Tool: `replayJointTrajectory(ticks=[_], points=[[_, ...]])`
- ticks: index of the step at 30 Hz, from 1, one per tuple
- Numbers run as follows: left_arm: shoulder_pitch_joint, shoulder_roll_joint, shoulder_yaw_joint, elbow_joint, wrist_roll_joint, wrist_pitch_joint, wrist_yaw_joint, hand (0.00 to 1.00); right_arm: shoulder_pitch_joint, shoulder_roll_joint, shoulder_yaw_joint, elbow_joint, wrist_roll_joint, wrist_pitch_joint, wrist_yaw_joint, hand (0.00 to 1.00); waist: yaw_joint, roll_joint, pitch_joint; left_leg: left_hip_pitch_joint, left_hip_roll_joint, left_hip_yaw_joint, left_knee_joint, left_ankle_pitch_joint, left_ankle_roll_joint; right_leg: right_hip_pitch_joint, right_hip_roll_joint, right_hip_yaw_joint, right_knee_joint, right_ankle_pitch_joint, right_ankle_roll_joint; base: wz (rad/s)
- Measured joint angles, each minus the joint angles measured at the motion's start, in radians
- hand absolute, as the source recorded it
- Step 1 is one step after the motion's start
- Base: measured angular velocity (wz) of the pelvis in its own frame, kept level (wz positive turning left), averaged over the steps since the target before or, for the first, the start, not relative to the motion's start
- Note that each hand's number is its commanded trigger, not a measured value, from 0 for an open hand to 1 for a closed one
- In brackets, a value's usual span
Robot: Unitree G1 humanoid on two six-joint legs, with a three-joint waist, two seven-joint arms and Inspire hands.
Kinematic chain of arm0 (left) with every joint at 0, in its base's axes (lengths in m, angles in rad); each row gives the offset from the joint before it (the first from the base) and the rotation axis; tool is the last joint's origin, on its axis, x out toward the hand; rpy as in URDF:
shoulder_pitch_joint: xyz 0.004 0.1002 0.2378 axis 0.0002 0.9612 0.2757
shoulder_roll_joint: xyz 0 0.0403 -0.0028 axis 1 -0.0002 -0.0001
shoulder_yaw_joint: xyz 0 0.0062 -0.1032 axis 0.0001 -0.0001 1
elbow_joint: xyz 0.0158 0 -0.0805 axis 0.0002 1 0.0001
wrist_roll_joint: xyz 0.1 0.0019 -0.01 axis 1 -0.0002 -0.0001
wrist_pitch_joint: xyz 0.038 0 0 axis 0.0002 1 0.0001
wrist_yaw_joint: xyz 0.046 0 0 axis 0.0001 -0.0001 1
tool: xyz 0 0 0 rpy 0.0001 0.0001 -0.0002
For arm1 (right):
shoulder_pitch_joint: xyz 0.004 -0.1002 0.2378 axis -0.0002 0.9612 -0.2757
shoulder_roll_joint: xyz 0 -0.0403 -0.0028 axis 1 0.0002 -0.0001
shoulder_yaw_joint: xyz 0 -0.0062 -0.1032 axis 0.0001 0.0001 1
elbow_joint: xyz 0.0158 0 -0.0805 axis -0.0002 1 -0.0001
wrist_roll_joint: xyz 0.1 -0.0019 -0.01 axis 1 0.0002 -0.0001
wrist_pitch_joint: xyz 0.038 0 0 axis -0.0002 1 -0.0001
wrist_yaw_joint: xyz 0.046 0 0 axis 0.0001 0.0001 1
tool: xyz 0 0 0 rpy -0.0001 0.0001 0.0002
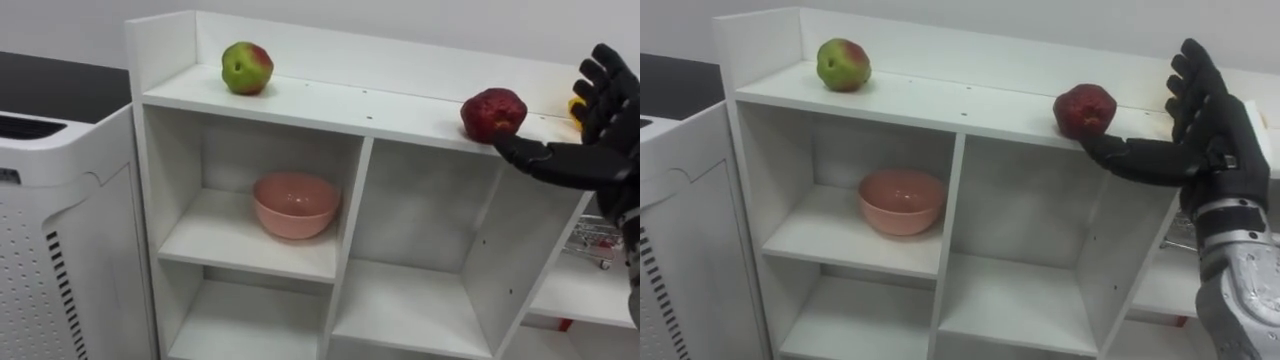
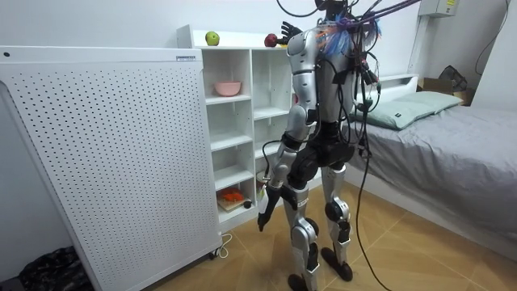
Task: Arrange fruit in the closet
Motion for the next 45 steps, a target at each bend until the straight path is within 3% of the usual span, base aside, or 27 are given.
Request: replayJointTrajectory(ticks=[6,18,19,20,22,24,26,27,38,45], points=[[-0.005,0.007,0.000,0.001,-0.002,-0.001,-0.001,0.00,-0.031,-0.036,0.031,0.073,0.011,0.004,0.050,0.00,0.003,-0.007,-0.0019,-0.002,0.001,0.002,0.000,0.000,0.000,-0.010,0.000,0.001,0.001,0.000,0.000,0.00],[-0.015,0.018,0.000,0.001,-0.001,0.000,-0.001,0.00,-0.067,-0.067,0.067,0.108,0.006,0.011,0.118,0.00,0.001,-0.010,-0.0031,-0.010,0.002,0.003,-0.001,0.000,0.000,-0.019,0.001,-0.006,0.000,0.000,0.000,0.00],[-0.017,0.021,0.000,0.001,-0.001,0.000,-0.002,0.00,-0.074,-0.072,0.068,0.108,0.006,0.011,0.124,0.04,0.001,-0.010,-0.0033,-0.010,0.002,0.003,-0.001,0.000,0.000,-0.019,0.001,-0.008,0.000,0.000,0.000,0.00],[-0.017,0.021,0.000,0.000,-0.001,0.000,-0.002,0.00,-0.078,-0.075,0.069,0.109,0.006,0.012,0.128,0.19,0.002,-0.010,-0.0033,-0.010,0.002,0.003,-0.001,0.000,0.000,-0.019,0.001,-0.008,0.000,0.000,0.000,0.00],[-0.018,0.024,0.000,0.000,-0.001,0.000,-0.002,0.00,-0.096,-0.083,0.070,0.134,0.006,0.012,0.146,0.20,0.002,-0.012,-0.0041,-0.008,0.002,0.003,-0.001,0.000,0.000,-0.017,0.001,-0.008,0.000,0.000,0.000,0.00],[-0.019,0.026,0.000,0.000,-0.001,0.000,-0.002,0.00,-0.101,-0.086,0.071,0.148,0.006,0.013,0.153,0.50,0.003,-0.014,-0.0046,-0.008,0.002,0.003,-0.001,0.000,0.000,-0.017,0.001,-0.008,0.000,0.000,0.000,0.00],[-0.021,0.027,0.000,0.000,-0.001,0.000,-0.002,0.00,-0.103,-0.086,0.077,0.149,0.006,0.014,0.158,0.64,0.003,-0.015,-0.0043,-0.008,0.002,0.003,-0.001,0.000,0.000,-0.016,0.001,-0.008,0.000,0.000,0.000,0.00],[-0.022,0.028,0.000,0.000,-0.001,0.000,-0.001,0.00,-0.103,-0.086,0.079,0.149,0.006,0.015,0.165,1.00,0.003,-0.015,-0.0042,-0.008,0.002,0.003,-0.001,0.000,0.000,-0.016,0.001,-0.008,0.000,0.000,0.000,0.00],[-0.025,0.032,-0.001,0.000,-0.001,-0.002,-0.001,0.00,-0.114,-0.096,0.103,0.152,0.002,0.013,0.175,1.00,0.005,-0.015,-0.0026,-0.005,0.002,0.003,-0.002,0.000,0.000,-0.010,0.001,-0.007,-0.001,0.000,0.000,0.00],[-0.026,0.033,-0.001,0.001,-0.001,-0.004,-0.001,0.00,-0.125,-0.096,0.110,0.152,0.001,0.008,0.177,1.00,0.010,-0.018,0.0023,-0.006,0.002,0.002,-0.002,0.000,0.000,-0.010,0.001,-0.007,-0.002,0.000,0.000,0.00]])
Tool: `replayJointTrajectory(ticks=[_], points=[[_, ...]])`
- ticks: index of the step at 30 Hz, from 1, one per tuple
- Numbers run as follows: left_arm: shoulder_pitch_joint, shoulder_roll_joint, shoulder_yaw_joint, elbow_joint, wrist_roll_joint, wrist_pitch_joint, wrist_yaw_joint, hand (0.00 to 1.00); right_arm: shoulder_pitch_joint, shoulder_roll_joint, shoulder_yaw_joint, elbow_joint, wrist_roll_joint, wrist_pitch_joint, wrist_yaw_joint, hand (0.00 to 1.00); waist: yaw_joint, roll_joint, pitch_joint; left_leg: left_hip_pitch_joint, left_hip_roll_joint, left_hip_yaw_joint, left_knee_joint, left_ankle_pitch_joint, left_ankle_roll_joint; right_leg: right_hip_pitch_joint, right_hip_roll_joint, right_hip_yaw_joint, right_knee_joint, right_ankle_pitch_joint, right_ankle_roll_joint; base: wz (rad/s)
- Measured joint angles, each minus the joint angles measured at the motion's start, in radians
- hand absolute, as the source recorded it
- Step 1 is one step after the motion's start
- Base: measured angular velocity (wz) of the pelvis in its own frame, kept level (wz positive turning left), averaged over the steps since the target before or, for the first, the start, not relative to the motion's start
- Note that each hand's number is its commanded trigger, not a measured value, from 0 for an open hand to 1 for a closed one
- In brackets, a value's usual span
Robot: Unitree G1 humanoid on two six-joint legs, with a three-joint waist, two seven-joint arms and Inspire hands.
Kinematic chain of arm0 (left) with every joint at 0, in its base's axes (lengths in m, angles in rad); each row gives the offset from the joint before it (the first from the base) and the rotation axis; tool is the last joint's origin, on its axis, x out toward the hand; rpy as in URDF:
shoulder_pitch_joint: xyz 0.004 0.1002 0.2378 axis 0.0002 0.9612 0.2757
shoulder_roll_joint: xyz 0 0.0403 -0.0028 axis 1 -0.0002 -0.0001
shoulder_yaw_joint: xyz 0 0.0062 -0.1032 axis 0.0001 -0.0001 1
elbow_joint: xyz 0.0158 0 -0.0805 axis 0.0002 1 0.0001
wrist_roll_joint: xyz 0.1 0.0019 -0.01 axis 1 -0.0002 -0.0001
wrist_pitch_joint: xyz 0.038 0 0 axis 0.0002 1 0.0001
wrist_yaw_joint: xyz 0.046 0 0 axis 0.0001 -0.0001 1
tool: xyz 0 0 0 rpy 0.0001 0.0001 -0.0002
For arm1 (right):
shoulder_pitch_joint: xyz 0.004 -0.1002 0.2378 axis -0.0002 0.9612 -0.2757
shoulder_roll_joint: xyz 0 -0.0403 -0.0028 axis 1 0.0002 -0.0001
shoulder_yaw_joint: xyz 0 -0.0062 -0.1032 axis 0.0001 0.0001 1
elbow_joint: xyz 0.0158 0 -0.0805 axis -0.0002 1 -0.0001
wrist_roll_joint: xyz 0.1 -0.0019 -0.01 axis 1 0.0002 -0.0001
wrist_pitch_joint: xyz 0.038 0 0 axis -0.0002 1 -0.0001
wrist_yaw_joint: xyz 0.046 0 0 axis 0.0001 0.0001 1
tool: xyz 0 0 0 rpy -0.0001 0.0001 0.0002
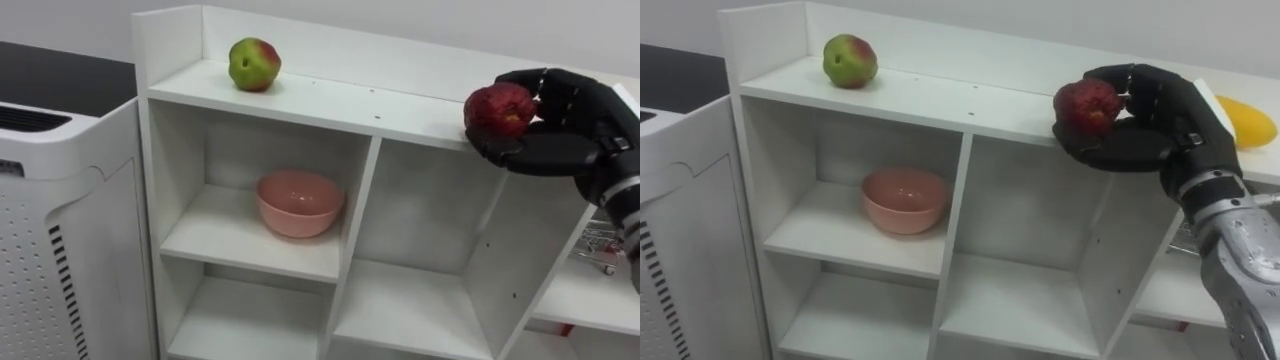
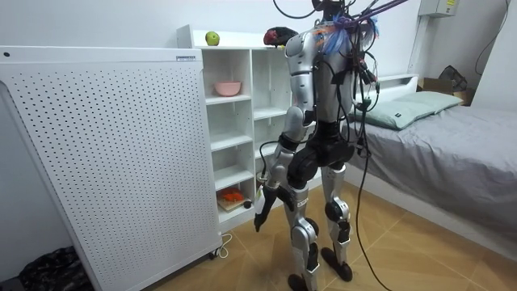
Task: Arrange fruit in the closet
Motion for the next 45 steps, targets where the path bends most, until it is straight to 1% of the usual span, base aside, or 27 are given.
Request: replayJointTrajectory(ticks=[2,5,9,11,14,16,19,21,24,26,27,28,29,30,32,34,35,36,38,39,40,41,43,44,45], points=[[-0.002,0.002,0.000,0.005,0.000,-0.001,0.000,0.00,0.000,0.000,0.003,0.000,0.000,0.000,0.000,1.00,0.010,0.000,0.0001,0.001,0.000,0.000,-0.001,0.000,0.000,0.001,0.000,0.001,0.000,0.000,0.000,0.00],[-0.006,0.004,0.000,0.030,-0.001,-0.003,0.001,0.00,0.000,0.000,0.005,0.000,-0.003,0.000,-0.001,1.00,0.015,0.000,0.0001,0.002,0.000,0.000,-0.001,0.000,0.000,0.001,0.000,0.004,0.000,0.000,0.000,0.00],[-0.002,0.006,0.000,0.033,0.000,-0.016,-0.002,0.00,0.001,0.000,0.024,-0.019,-0.075,0.000,-0.003,1.00,0.015,0.000,0.0000,0.008,0.000,0.002,-0.001,0.000,0.000,0.006,0.000,0.007,0.001,0.000,0.000,0.00],[0.001,0.006,-0.001,0.033,0.000,-0.018,-0.003,0.00,0.006,0.000,0.041,-0.058,-0.083,0.001,-0.001,1.00,0.015,0.001,0.0004,0.012,0.000,0.005,-0.002,0.000,0.000,0.009,0.000,0.007,0.000,0.000,0.000,0.00],[-0.002,0.006,-0.005,0.037,-0.001,-0.018,-0.007,0.00,0.039,0.000,0.079,-0.183,-0.097,0.001,0.015,1.00,0.015,0.000,-0.0001,0.012,0.000,0.005,-0.001,0.000,0.000,0.010,0.000,0.006,0.001,0.000,0.000,0.00],[-0.005,0.007,-0.019,0.041,-0.001,-0.018,-0.010,0.00,0.060,0.000,0.112,-0.267,-0.132,0.001,0.050,1.00,0.017,0.001,0.0007,0.012,-0.001,0.004,0.001,0.000,0.000,0.013,-0.001,0.006,0.001,0.000,0.000,0.02],[-0.014,0.006,-0.021,0.041,0.000,-0.018,-0.019,0.00,0.095,0.002,0.125,-0.329,-0.157,0.002,0.093,1.00,0.026,-0.002,-0.0017,0.014,-0.001,0.002,0.002,0.000,0.000,0.014,-0.001,0.012,0.002,0.000,0.000,0.02],[-0.014,0.006,-0.022,0.041,-0.001,-0.017,-0.020,0.00,0.126,0.007,0.127,-0.377,-0.153,0.003,0.109,1.00,0.036,-0.001,-0.0012,0.014,-0.001,0.004,0.003,0.000,0.000,0.015,-0.001,0.016,0.002,0.000,0.000,-0.03],[-0.014,0.006,-0.022,0.041,-0.001,-0.015,-0.017,0.00,0.163,0.024,0.151,-0.441,-0.160,0.007,0.144,1.00,0.036,0.010,0.0009,0.005,-0.001,0.004,0.007,0.000,0.000,0.014,-0.001,0.017,0.002,0.000,0.000,0.00],[-0.014,0.006,-0.024,0.041,-0.004,-0.014,-0.011,0.00,0.190,0.037,0.158,-0.458,-0.161,0.008,0.166,1.00,0.039,0.019,-0.0024,-0.001,-0.002,0.002,0.011,0.000,0.000,0.009,-0.001,0.026,0.002,0.000,0.000,0.00],[-0.013,0.008,-0.040,0.041,-0.018,-0.012,0.004,0.00,0.214,0.053,0.162,-0.461,-0.161,0.010,0.168,1.00,0.043,0.027,-0.0020,-0.001,-0.002,0.001,0.013,0.000,0.000,0.009,-0.001,0.027,0.003,0.000,0.000,0.00],[-0.014,0.008,-0.053,0.041,-0.023,-0.012,0.011,0.00,0.238,0.072,0.167,-0.461,-0.162,0.013,0.168,1.00,0.044,0.034,-0.0033,-0.004,-0.002,0.000,0.018,0.000,0.000,0.004,-0.001,0.026,0.004,0.000,0.000,0.00],[-0.014,0.009,-0.059,0.041,-0.032,-0.012,0.014,0.00,0.247,0.080,0.172,-0.460,-0.162,0.015,0.168,1.00,0.046,0.036,-0.0039,-0.007,-0.002,0.000,0.019,0.000,0.000,0.000,-0.001,0.026,0.006,0.000,0.000,0.00],[-0.019,0.011,-0.070,0.050,-0.046,-0.014,0.020,0.00,0.265,0.092,0.191,-0.459,-0.163,0.015,0.166,1.00,0.046,0.044,-0.0022,-0.020,-0.002,0.001,0.024,0.000,0.000,-0.011,-0.001,0.024,0.008,0.001,-0.001,0.00],[-0.041,0.012,-0.088,0.074,-0.055,-0.015,0.023,0.00,0.287,0.102,0.215,-0.452,-0.174,0.015,0.169,1.00,0.048,0.048,-0.0001,-0.037,0.000,0.001,0.034,0.000,0.000,-0.029,-0.002,0.023,0.022,0.001,-0.002,0.00],[-0.071,0.012,-0.104,0.112,-0.055,-0.017,0.023,0.00,0.306,0.131,0.237,-0.431,-0.200,0.015,0.172,1.00,0.047,0.049,0.0027,-0.058,-0.001,-0.002,0.034,0.009,-0.001,-0.055,-0.007,0.014,0.038,0.001,-0.002,0.03],[-0.078,0.013,-0.111,0.118,-0.056,-0.016,0.023,0.00,0.311,0.139,0.239,-0.421,-0.205,0.013,0.172,1.00,0.046,0.048,0.0020,-0.065,-0.001,-0.002,0.034,0.012,-0.001,-0.063,-0.009,0.009,0.043,0.001,-0.002,0.05],[-0.086,0.013,-0.131,0.119,-0.060,-0.017,0.026,0.00,0.314,0.150,0.251,-0.377,-0.211,0.006,0.168,1.00,0.047,0.046,0.0027,-0.074,-0.002,-0.002,0.034,0.015,-0.001,-0.078,-0.011,0.009,0.055,0.001,-0.003,0.04],[-0.095,0.015,-0.162,0.124,-0.083,-0.020,0.031,0.00,0.317,0.171,0.280,-0.291,-0.236,0.010,0.162,1.00,0.049,0.044,0.0024,-0.087,-0.003,-0.003,0.039,0.017,0.001,-0.087,-0.018,0.009,0.063,0.001,-0.003,0.00],[-0.109,0.016,-0.180,0.138,-0.098,-0.023,0.032,0.00,0.317,0.194,0.291,-0.236,-0.267,0.011,0.161,1.00,0.051,0.050,0.0079,-0.104,0.000,-0.003,0.056,0.017,0.001,-0.108,-0.019,0.006,0.082,-0.001,-0.004,0.00],[-0.126,0.016,-0.198,0.156,-0.100,-0.026,0.032,0.00,0.316,0.211,0.302,-0.184,-0.299,0.011,0.154,1.00,0.054,0.047,0.0062,-0.132,0.001,-0.003,0.076,0.017,0.001,-0.141,-0.025,0.005,0.109,-0.001,-0.005,0.03],[-0.135,0.015,-0.200,0.159,-0.102,-0.028,0.032,0.00,0.316,0.218,0.305,-0.156,-0.310,0.011,0.153,1.00,0.056,0.046,0.0061,-0.151,0.002,-0.004,0.089,0.017,0.001,-0.161,-0.029,0.003,0.127,-0.002,-0.005,0.06],[-0.158,0.013,-0.201,0.171,-0.128,-0.049,0.032,0.00,0.316,0.233,0.306,-0.048,-0.314,0.011,0.146,1.00,0.068,0.055,0.0132,-0.221,0.000,-0.008,0.144,0.016,0.001,-0.232,-0.038,-0.011,0.191,-0.004,-0.007,0.08],[-0.160,0.014,-0.200,0.171,-0.155,-0.058,0.036,0.00,0.315,0.234,0.305,-0.002,-0.313,0.010,0.136,1.00,0.073,0.060,0.0181,-0.258,-0.004,-0.009,0.176,0.015,0.004,-0.269,-0.048,-0.015,0.222,-0.009,-0.014,0.05],[-0.162,0.014,-0.200,0.172,-0.166,-0.059,0.042,0.00,0.314,0.234,0.305,0.015,-0.313,0.010,0.128,1.00,0.074,0.062,0.0191,-0.283,-0.006,-0.009,0.193,0.014,0.005,-0.292,-0.055,-0.018,0.240,-0.014,-0.015,0.04]])
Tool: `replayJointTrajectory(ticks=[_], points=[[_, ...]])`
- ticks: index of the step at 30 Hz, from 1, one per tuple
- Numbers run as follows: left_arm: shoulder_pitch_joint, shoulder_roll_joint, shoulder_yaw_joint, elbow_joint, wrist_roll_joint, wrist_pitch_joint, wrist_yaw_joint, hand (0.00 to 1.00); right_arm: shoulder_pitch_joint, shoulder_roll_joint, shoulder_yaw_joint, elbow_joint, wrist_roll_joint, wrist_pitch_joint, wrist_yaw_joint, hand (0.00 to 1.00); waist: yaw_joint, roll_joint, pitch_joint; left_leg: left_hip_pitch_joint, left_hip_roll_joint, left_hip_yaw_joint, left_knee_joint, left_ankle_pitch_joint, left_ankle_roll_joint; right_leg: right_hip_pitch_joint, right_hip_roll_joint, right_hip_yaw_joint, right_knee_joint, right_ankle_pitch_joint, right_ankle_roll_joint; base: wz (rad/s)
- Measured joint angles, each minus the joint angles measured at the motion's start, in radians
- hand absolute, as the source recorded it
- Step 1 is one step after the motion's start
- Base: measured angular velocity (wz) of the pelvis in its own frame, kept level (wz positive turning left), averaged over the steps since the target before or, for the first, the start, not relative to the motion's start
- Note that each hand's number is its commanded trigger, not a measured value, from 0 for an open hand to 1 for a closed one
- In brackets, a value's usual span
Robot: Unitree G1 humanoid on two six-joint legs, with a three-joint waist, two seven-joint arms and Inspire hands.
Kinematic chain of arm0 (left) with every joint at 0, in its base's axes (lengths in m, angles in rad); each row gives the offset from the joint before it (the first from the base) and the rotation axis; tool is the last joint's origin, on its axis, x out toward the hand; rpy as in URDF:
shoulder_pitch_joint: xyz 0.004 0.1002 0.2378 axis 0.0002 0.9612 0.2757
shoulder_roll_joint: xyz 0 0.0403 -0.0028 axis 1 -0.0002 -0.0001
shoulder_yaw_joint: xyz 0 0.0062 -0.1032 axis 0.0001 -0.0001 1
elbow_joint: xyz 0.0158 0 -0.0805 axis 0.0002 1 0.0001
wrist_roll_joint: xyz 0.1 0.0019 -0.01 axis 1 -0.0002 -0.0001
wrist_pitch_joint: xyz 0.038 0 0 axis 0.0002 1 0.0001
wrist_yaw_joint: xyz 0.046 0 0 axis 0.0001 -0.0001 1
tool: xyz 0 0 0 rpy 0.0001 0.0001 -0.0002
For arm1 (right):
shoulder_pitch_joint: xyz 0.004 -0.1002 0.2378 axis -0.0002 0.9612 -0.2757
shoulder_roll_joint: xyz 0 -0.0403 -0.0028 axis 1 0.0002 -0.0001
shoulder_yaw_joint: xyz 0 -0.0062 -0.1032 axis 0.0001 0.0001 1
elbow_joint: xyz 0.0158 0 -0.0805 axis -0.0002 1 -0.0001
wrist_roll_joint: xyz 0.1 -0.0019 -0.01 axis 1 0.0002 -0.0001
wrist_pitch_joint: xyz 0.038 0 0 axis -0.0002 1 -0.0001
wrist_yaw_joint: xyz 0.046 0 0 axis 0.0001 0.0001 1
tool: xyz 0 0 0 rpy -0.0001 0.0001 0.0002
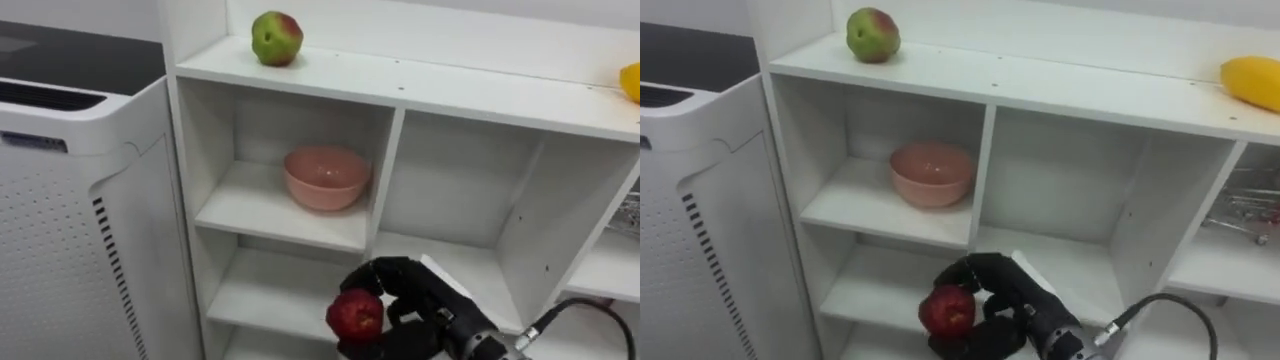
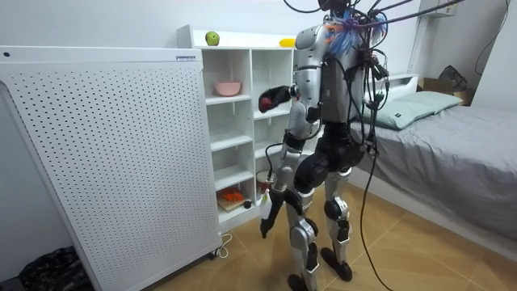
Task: Arrange fruit in the closet
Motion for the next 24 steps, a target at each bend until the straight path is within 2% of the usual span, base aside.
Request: replayJointTrajectory(ticks=[3,4,6,7,9,15,18,21,24], points=[[-0.007,-0.003,-0.001,0.017,-0.036,-0.002,0.020,0.00,-0.003,0.005,0.000,0.090,-0.010,-0.004,-0.024,1.00,0.000,0.016,0.0128,-0.107,-0.005,0.000,0.089,-0.022,0.014,-0.105,-0.019,-0.002,0.093,-0.031,-0.004,0.06],[-0.006,-0.003,-0.004,0.016,-0.049,-0.004,0.024,0.00,-0.002,0.004,0.000,0.113,-0.019,-0.003,-0.031,1.00,0.000,0.017,0.0140,-0.158,-0.009,0.000,0.128,-0.030,0.018,-0.158,-0.032,-0.002,0.141,-0.047,-0.010,0.06],[-0.008,-0.003,-0.010,0.015,-0.079,-0.008,0.031,0.00,-0.004,0.002,-0.002,0.122,-0.026,-0.004,-0.036,1.00,0.000,0.019,0.0164,-0.238,-0.016,-0.001,0.182,-0.037,0.020,-0.241,-0.041,0.007,0.208,-0.066,-0.018,0.07],[-0.006,-0.002,-0.015,0.015,-0.088,-0.014,0.031,0.00,-0.004,0.001,-0.002,0.145,-0.023,-0.016,-0.042,1.00,-0.001,0.021,0.0171,-0.280,-0.018,-0.004,0.218,-0.042,0.018,-0.281,-0.047,0.006,0.241,-0.077,-0.023,0.08],[0.000,0.000,-0.019,0.014,-0.112,-0.019,0.032,0.00,-0.004,-0.001,-0.004,0.180,-0.022,-0.022,-0.056,1.00,0.002,0.020,0.0169,-0.337,-0.018,-0.005,0.273,-0.062,0.016,-0.338,-0.048,0.016,0.294,-0.100,-0.027,0.06],[0.020,-0.001,-0.078,0.004,-0.204,-0.018,0.046,0.00,-0.012,-0.011,-0.005,0.262,0.029,-0.030,-0.080,1.00,0.009,0.009,0.0161,-0.507,-0.016,-0.012,0.367,-0.051,0.001,-0.510,-0.059,0.021,0.396,-0.103,-0.042,0.01],[0.022,0.010,-0.086,-0.020,-0.246,-0.020,0.054,0.00,-0.044,-0.037,-0.002,0.354,0.113,-0.032,-0.086,1.00,0.029,0.002,0.0187,-0.569,-0.005,-0.012,0.402,-0.051,-0.008,-0.569,-0.055,0.020,0.428,-0.102,-0.054,0.00],[0.018,0.044,-0.097,-0.047,-0.273,-0.027,0.066,0.00,-0.097,-0.075,0.005,0.393,0.171,-0.033,-0.108,1.00,0.035,-0.012,0.0210,-0.648,0.001,-0.015,0.430,-0.045,-0.012,-0.648,-0.053,0.016,0.456,-0.099,-0.074,-0.01],[0.016,0.065,-0.107,-0.064,-0.283,-0.024,0.077,0.00,-0.164,-0.107,0.007,0.460,0.174,-0.033,-0.131,1.00,0.034,-0.015,0.0226,-0.706,0.002,-0.023,0.454,-0.039,-0.023,-0.701,-0.058,0.003,0.481,-0.097,-0.083,0.04]])
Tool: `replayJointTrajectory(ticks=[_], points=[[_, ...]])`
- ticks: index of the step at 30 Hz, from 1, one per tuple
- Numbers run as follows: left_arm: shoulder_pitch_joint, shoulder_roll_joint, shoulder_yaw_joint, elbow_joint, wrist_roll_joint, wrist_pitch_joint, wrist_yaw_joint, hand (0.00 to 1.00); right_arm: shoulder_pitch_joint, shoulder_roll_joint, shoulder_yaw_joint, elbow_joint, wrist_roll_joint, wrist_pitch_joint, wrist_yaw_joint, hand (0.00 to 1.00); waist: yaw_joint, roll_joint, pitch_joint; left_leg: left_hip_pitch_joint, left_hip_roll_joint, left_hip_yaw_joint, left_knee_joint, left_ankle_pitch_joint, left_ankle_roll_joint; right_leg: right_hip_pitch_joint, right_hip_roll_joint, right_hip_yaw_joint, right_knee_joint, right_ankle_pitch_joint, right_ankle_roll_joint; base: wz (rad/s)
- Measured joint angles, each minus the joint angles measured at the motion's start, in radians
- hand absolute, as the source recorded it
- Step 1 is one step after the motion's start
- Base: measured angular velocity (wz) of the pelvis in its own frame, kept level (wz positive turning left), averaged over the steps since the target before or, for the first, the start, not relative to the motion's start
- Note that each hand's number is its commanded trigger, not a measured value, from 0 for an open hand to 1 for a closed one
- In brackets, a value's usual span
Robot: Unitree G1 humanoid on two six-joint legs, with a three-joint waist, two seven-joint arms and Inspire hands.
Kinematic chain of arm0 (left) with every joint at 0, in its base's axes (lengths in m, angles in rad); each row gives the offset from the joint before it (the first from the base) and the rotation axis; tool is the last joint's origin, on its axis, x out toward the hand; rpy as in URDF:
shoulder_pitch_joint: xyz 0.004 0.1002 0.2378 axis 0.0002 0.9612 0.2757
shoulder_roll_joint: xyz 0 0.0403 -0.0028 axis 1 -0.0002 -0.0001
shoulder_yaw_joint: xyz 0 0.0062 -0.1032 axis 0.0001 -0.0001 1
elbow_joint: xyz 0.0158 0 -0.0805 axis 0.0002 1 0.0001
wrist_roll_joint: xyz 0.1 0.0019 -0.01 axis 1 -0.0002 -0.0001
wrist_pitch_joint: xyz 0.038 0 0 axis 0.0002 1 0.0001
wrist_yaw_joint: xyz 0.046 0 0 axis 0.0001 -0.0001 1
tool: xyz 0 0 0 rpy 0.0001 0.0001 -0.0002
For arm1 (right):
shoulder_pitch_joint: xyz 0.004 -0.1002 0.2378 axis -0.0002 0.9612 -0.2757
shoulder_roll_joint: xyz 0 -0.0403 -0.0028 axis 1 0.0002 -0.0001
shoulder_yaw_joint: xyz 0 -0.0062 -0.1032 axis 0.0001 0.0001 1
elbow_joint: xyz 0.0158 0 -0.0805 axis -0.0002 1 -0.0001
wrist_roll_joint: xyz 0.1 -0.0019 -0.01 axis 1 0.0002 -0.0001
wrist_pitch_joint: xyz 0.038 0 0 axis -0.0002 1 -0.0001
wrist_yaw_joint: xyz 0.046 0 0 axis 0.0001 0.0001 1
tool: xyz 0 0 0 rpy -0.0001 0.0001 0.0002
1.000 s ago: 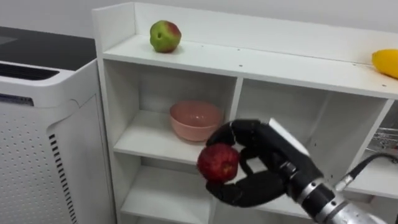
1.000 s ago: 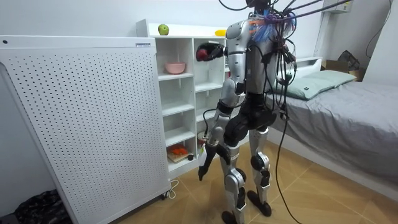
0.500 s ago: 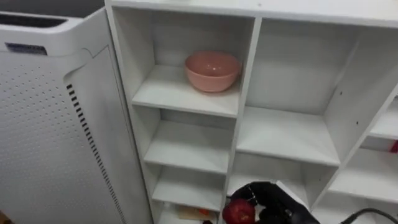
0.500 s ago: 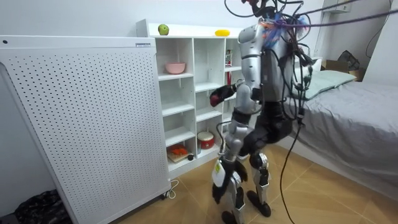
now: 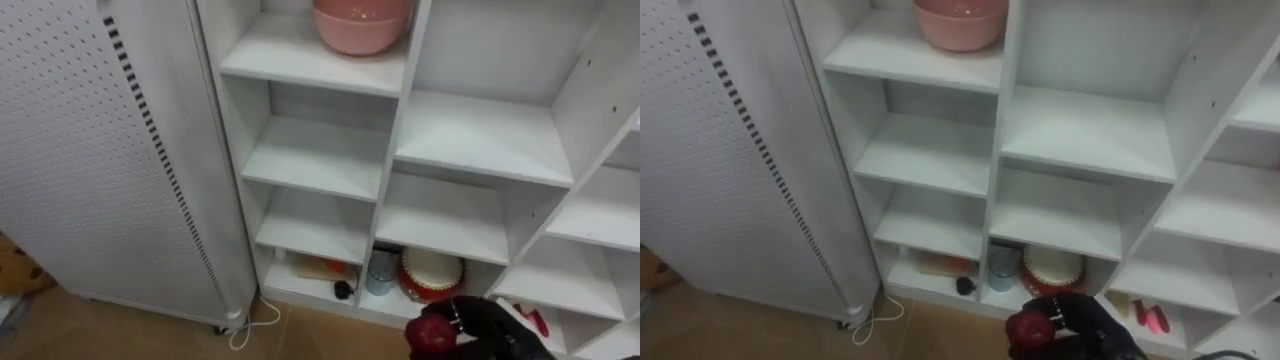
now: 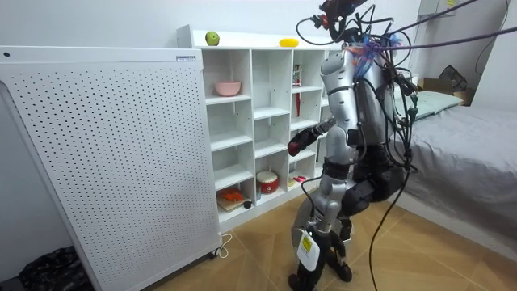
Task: Arrange fruit in the closet
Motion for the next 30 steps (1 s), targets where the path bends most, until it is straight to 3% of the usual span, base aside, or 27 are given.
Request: replayJointTrajectory(ticks=[5,10,16,23,30], points=[[0.010,0.019,-0.011,-0.038,-0.056,0.001,0.023,0.00,-0.119,-0.053,0.000,0.069,0.028,-0.002,-0.080,1.00,0.007,-0.023,0.0061,-0.105,-0.001,-0.017,0.037,0.006,-0.009,-0.098,-0.008,-0.016,0.040,-0.004,-0.019,0.09],[0.023,0.065,-0.066,-0.083,-0.069,0.002,0.047,0.00,-0.206,-0.098,0.036,0.111,0.108,-0.002,-0.149,1.00,0.018,-0.051,0.0165,-0.169,0.000,-0.033,0.063,0.004,-0.015,-0.153,-0.008,-0.028,0.068,-0.013,-0.035,0.10],[0.026,0.074,-0.079,-0.089,-0.076,0.004,0.088,0.00,-0.272,-0.099,0.039,0.130,0.118,-0.002,-0.211,1.00,0.018,-0.054,0.0182,-0.234,-0.003,-0.040,0.126,-0.020,-0.013,-0.207,-0.029,-0.045,0.129,-0.039,-0.053,0.03],[0.030,0.090,-0.082,-0.105,-0.077,0.015,0.097,0.00,-0.334,-0.113,0.038,0.146,0.148,-0.001,-0.310,1.00,0.017,-0.056,0.0171,-0.304,-0.001,-0.051,0.191,-0.045,-0.011,-0.262,-0.037,-0.057,0.181,-0.066,-0.054,0.03],[0.036,0.101,-0.081,-0.155,-0.100,0.019,0.109,0.00,-0.402,-0.116,0.040,0.142,0.185,0.000,-0.404,1.00,0.018,-0.056,0.0170,-0.316,-0.006,-0.051,0.205,-0.049,-0.004,-0.271,-0.046,-0.056,0.192,-0.071,-0.047,0.01]])
